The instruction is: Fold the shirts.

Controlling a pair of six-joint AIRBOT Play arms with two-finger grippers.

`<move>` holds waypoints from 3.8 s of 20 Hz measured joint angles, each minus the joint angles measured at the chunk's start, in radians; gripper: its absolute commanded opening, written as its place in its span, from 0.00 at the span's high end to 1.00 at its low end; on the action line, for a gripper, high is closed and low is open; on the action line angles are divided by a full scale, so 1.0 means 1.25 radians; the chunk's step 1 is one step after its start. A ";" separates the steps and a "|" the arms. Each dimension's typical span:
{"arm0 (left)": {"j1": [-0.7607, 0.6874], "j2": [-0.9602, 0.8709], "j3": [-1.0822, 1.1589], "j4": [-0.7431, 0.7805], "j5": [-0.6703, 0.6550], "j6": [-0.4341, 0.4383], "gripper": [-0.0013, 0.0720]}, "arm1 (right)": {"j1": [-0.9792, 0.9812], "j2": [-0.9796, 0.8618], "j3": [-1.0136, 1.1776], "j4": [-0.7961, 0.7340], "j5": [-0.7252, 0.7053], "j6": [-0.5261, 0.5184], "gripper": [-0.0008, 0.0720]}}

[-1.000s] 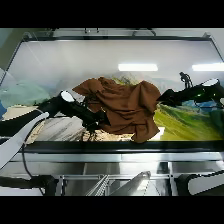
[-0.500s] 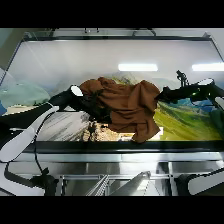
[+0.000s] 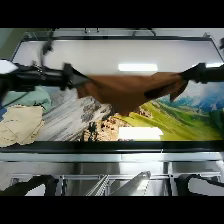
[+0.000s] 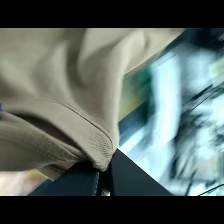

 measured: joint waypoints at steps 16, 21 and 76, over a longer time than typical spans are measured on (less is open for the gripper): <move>0.492 0.297 0.078 -0.309 -0.228 0.093 0.95 | -0.010 0.510 -0.006 -0.044 -0.137 -0.040 0.97; 0.314 0.067 -0.074 -0.152 -0.089 0.185 0.95 | 0.048 0.204 -0.049 -0.067 -0.107 -0.039 0.97; 0.155 -0.395 -0.053 0.431 -0.027 0.079 0.96 | -0.034 -0.100 -0.302 -0.219 0.052 0.018 0.97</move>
